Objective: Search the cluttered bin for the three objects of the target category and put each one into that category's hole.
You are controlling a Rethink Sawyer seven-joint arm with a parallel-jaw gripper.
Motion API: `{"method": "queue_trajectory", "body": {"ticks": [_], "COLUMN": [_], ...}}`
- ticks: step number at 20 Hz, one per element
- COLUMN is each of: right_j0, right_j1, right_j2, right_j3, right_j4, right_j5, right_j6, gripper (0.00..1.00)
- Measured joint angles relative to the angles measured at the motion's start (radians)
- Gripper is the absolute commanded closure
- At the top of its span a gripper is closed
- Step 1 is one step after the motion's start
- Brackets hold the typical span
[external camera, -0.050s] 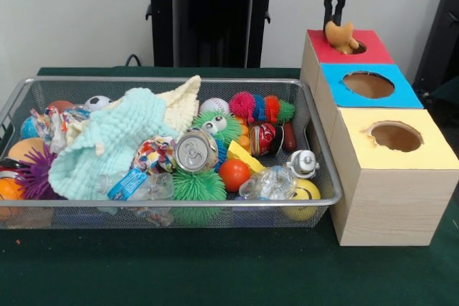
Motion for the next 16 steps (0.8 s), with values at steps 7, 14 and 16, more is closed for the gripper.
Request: {"method": "queue_trajectory", "body": {"ticks": [7, 14, 16], "right_j0": [0.04, 0.047, 0.046], "right_j1": [0.0, 0.0, -0.001], "right_j2": [-0.009, -0.01, -0.012], "right_j3": [0.01, 0.015, 0.015], "right_j4": [0.053, 0.081, 0.082], "right_j5": [0.0, 0.0, -0.001], "right_j6": [0.0, 0.0, 0.0], "gripper": [1.0, 1.0, 1.0]}}
